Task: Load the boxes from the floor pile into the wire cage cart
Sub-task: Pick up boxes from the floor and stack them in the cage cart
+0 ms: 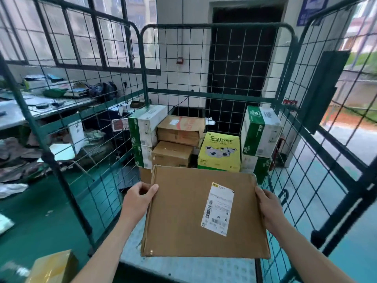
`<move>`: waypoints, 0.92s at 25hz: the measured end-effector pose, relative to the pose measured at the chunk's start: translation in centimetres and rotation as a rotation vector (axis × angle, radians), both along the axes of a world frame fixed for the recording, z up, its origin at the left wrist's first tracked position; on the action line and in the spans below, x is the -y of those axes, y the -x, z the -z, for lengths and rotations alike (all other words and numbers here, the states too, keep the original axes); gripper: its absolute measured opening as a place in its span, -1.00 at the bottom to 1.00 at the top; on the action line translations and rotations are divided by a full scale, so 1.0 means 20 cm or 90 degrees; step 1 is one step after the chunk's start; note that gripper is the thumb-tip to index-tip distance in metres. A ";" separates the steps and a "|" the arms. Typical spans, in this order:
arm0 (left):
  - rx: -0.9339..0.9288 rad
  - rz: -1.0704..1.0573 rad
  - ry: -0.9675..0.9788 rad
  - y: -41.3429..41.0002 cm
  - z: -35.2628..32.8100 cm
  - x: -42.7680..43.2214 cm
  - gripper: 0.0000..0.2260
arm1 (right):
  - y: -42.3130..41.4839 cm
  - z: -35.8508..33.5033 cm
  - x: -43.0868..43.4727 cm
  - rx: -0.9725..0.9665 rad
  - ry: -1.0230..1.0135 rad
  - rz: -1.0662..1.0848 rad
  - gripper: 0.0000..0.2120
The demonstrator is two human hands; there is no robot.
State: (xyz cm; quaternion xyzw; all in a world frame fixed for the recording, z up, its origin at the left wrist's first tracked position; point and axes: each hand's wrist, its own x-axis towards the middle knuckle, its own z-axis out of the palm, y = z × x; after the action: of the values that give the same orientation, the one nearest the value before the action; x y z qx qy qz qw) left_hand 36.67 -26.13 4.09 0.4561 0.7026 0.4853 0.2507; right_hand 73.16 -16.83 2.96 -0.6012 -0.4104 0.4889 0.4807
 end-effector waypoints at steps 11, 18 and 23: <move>-0.084 -0.040 -0.019 0.14 0.10 -0.71 -0.64 | 0.17 0.02 -0.67 0.097 -0.042 -0.021 -0.78; -0.097 -0.085 0.041 0.54 0.07 -1.30 -0.74 | 0.48 0.02 -1.02 0.150 -0.007 -0.103 -0.74; -0.095 -0.077 0.045 0.76 0.04 -1.63 -0.67 | 0.70 0.02 -1.19 0.207 -0.036 -0.083 -0.73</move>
State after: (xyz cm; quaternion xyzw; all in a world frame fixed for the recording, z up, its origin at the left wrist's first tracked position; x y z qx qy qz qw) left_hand 21.52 6.50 3.24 0.4387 0.7621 0.4392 0.1841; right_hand 59.25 6.93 2.54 -0.6308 -0.5344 0.4036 0.3920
